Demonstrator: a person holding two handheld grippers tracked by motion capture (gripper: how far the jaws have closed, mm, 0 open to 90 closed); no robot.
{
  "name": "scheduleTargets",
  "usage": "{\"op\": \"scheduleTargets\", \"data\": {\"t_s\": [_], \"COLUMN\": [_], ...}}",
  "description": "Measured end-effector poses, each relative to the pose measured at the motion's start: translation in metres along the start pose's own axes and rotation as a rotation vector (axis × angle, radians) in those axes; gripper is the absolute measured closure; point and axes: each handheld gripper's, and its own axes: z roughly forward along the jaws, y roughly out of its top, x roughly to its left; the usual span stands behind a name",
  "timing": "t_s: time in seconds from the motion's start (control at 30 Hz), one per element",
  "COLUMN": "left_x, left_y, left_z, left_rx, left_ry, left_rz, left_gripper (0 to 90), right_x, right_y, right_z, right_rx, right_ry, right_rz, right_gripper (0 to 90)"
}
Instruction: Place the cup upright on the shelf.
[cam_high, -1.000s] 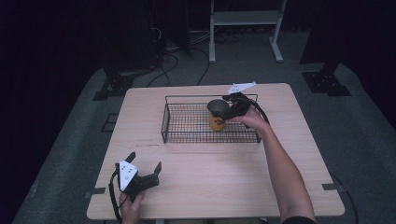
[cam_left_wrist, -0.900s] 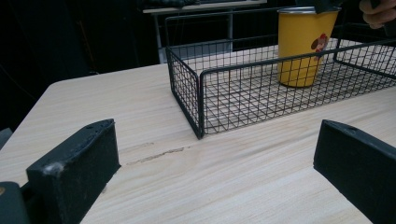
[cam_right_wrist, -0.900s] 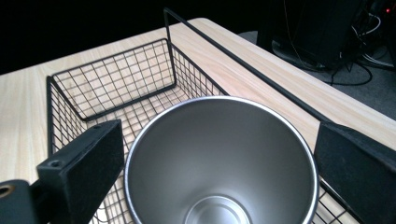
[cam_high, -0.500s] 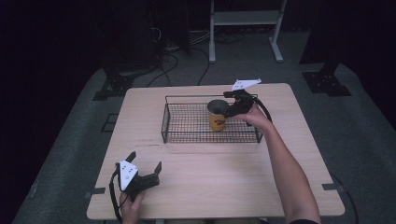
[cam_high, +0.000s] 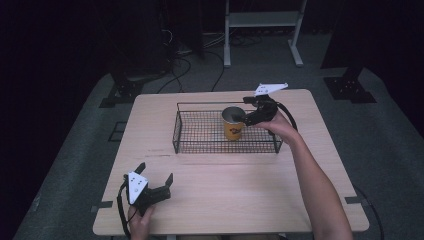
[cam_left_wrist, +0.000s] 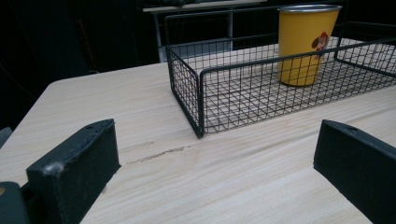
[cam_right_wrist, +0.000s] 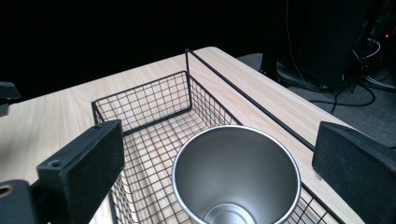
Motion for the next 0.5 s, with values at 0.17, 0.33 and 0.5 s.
{"op": "scheduleTargets", "data": {"t_s": [0.17, 0.33, 0.5], "left_x": [0.001, 0.001, 0.001], "left_y": [0.0, 0.0, 0.0], "left_z": [0.0, 0.0, 0.0], "left_rx": [0.0, -0.001, 0.0], "left_ry": [-0.003, -0.004, -0.002], "left_rz": [-0.006, -0.011, -0.004], "left_gripper": [0.0, 0.0, 0.0], "right_x": [0.005, 0.008, 0.01], "right_y": [0.001, 0.005, 0.006], "right_z": [-0.008, -0.014, -0.021], "right_rx": [0.0, -0.011, -0.005], "right_ry": [0.011, 0.023, 0.039], "right_rz": [0.006, -0.005, -0.001], "right_gripper": [2.0, 2.0, 2.0]}}
